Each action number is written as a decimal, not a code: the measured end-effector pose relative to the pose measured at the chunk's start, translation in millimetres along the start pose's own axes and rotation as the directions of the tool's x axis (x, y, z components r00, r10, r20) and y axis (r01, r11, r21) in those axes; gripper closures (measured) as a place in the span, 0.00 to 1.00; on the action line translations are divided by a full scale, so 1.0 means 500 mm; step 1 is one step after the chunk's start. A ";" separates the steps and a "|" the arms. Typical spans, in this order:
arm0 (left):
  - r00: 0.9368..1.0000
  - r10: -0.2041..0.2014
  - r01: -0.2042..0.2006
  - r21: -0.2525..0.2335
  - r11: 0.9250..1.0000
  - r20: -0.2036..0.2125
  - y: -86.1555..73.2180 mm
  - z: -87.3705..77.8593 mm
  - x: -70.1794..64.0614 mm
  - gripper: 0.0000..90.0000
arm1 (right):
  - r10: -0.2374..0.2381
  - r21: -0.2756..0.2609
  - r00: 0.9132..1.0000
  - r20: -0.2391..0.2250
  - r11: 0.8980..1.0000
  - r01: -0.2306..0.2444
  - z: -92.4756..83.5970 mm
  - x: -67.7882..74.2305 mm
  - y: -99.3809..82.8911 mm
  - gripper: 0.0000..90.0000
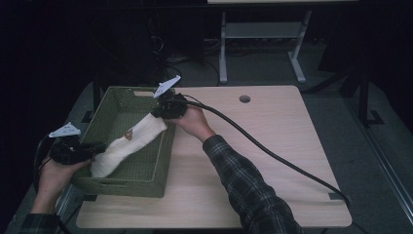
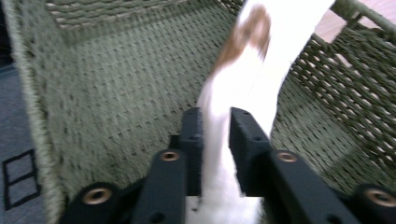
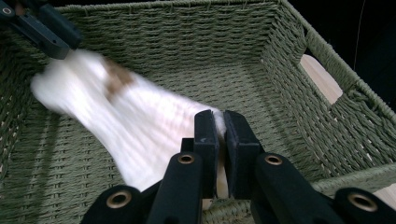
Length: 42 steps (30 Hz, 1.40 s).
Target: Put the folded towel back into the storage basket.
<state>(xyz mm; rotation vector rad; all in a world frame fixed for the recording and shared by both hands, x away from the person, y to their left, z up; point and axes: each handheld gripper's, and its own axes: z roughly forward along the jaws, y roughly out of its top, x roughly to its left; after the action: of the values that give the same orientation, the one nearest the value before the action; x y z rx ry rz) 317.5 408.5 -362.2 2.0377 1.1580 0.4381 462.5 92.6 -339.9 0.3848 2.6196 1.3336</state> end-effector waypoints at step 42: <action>0.999 0.005 0.000 -0.128 0.992 0.040 0.057 0.005 -0.063 0.45 | 0.143 -0.008 0.980 0.139 0.990 -0.143 -0.015 -0.108 -0.003 0.47</action>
<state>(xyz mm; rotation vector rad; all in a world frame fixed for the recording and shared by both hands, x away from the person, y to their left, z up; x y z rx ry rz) 319.3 371.7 -340.8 1.9285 1.0759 0.4594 511.5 69.5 -334.4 0.6539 2.5197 1.2941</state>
